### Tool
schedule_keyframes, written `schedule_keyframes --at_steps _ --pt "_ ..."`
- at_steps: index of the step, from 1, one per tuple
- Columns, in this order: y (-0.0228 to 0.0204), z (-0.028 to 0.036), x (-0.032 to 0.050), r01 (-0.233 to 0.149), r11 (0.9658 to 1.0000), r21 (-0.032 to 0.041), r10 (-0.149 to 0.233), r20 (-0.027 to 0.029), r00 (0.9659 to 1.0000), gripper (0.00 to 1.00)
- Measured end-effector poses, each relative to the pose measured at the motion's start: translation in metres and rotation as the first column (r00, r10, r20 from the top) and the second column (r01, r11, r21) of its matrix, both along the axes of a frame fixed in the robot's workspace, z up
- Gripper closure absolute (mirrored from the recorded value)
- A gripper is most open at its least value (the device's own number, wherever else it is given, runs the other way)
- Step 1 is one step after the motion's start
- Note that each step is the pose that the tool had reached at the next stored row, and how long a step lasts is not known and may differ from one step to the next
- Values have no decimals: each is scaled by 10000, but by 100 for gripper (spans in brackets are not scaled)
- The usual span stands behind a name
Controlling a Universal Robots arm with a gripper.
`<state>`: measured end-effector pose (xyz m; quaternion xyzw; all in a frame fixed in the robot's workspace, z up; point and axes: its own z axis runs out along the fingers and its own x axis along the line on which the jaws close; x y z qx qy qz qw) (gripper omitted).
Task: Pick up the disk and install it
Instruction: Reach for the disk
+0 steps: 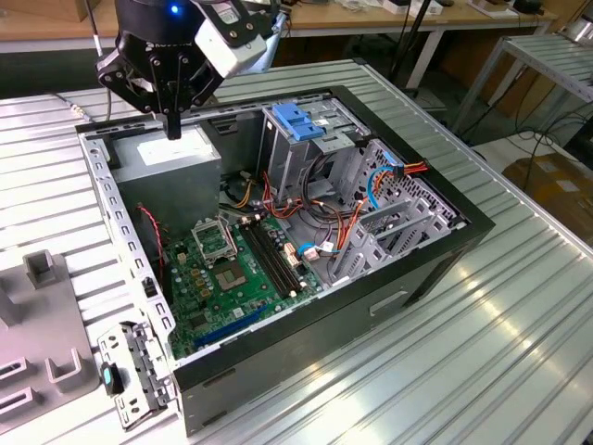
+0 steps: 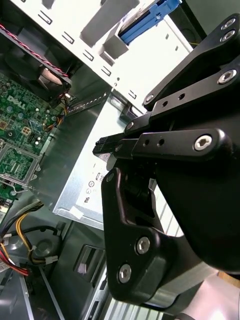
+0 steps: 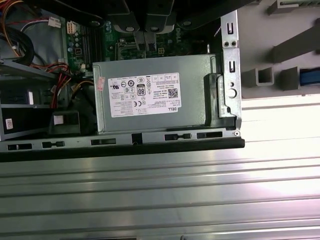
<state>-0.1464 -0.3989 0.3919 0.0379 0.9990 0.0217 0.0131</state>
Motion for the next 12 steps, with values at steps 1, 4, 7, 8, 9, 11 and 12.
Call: schedule_keyframes --at_steps 1,4,7,8,9,11,12 --pt "0 0 -4 0 10000 0 0 0 10000 89" --pt "0 0 -12 0 10000 0 0 0 10000 89" --pt "0 -1 -22 0 10000 0 0 0 10000 89" --pt "0 -1 -25 0 10000 -1 0 0 10000 89" --pt "0 -1 -28 0 10000 0 0 0 10000 89" --pt "0 -2 -33 0 10000 0 0 0 10000 89" --pt "0 -2 -36 0 10000 0 0 0 10000 89"
